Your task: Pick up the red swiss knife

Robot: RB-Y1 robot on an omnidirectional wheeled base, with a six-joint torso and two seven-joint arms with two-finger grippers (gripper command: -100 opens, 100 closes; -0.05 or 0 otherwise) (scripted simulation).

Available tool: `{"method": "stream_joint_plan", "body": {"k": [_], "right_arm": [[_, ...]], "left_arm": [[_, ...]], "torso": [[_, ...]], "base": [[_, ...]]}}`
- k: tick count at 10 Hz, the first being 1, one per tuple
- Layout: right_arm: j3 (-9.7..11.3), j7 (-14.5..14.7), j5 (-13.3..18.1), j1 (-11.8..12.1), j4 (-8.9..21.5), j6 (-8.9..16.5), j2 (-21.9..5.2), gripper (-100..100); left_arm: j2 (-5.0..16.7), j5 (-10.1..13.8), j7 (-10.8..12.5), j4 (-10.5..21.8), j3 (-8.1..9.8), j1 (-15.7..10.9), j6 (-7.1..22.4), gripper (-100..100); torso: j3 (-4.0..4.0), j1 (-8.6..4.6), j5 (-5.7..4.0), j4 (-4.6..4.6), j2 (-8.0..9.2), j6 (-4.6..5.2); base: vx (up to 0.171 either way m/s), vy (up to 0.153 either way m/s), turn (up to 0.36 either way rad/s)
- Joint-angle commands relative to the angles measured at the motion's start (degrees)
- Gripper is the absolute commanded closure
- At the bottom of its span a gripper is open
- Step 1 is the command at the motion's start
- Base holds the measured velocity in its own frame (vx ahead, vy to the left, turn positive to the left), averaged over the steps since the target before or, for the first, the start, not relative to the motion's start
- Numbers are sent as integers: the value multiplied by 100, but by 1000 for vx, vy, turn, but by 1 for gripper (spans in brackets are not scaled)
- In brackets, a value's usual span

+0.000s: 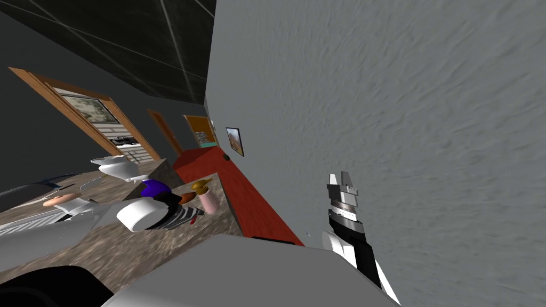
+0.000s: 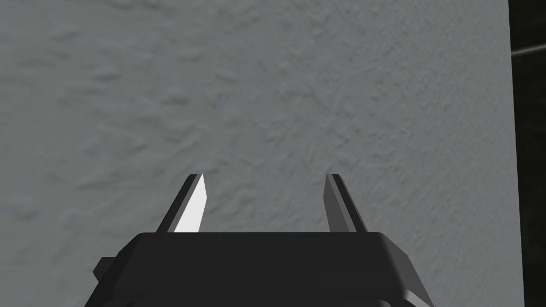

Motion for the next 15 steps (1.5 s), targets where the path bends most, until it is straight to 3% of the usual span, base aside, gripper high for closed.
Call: {"method": "stream_joint_plan", "body": {"k": [1,2,3,5,6,7,8,9,10,11,12,13,14,15], "right_arm": [[0,0,0,0,0,0,0,0],[0,0,0,-1,0,0,0,0],[0,0,0,0,0,0,0,0],[0,0,0,0,0,0,0,0],[0,0,0,0,0,0,0,0],[0,0,0,-1,0,0,0,0],[0,0,0,0,0,0,0,0],[0,0,0,-1,0,0,0,0],[0,0,0,0,0,0,0,0],[0,0,0,-1,0,0,0,0],[0,0,0,0,0,0,0,0],[1,0,0,-1,0,0,0,0],[0,0,0,-1,0,0,0,0],[1,0,0,-1,0,0,0,0]], "left_arm": [[64,-83,118,-60,-159,-16,-102,-100],[175,-258,325,-165,-392,-133,-248,-100],[175,-258,325,-165,-429,-133,-248,-100],[396,-607,706,-373,-833,-368,-541,-100],[396,-607,739,-373,-969,-368,-541,-100],[507,-781,946,-477,-1171,-485,-687,-100],[507,-781,946,-477,-1240,-485,-687,-100],[618,-956,1153,-581,-1467,-603,-833,-100],[618,-956,1153,-581,-1510,-603,-833,-100],[728,-1130,1360,-685,-1737,-720,-979,-100],[728,-1130,1360,-685,-1780,-720,-979,-100],[839,-1305,1567,-789,-2010,-837,-1126,-100],[775,-1180,1416,-721,-1895,-816,-1018,-100],[782,-1190,1439,-727,-1918,-826,-1041,100]], "torso": [[0,0,0,0,0,0],[2,-1,0,0,4,1],[1,-2,-1,1,2,0],[3,-2,-1,1,6,0],[-1,-1,0,0,-2,0],[-1,-2,0,-1,0,3],[1,-1,0,0,2,1],[4,-3,0,1,8,2],[3,-2,-1,1,6,1],[4,-2,0,1,8,2],[3,-3,-1,1,5,0],[3,-6,-1,1,7,3],[4,-4,-1,1,8,1],[8,-6,-1,3,16,4]], "base": [[51,19,54],[60,18,112],[51,10,48],[65,23,133],[66,14,49],[56,21,84],[43,13,63],[52,16,91],[47,16,61],[58,13,128],[49,3,44],[48,11,75],[22,3,21],[0,0,0]]}}
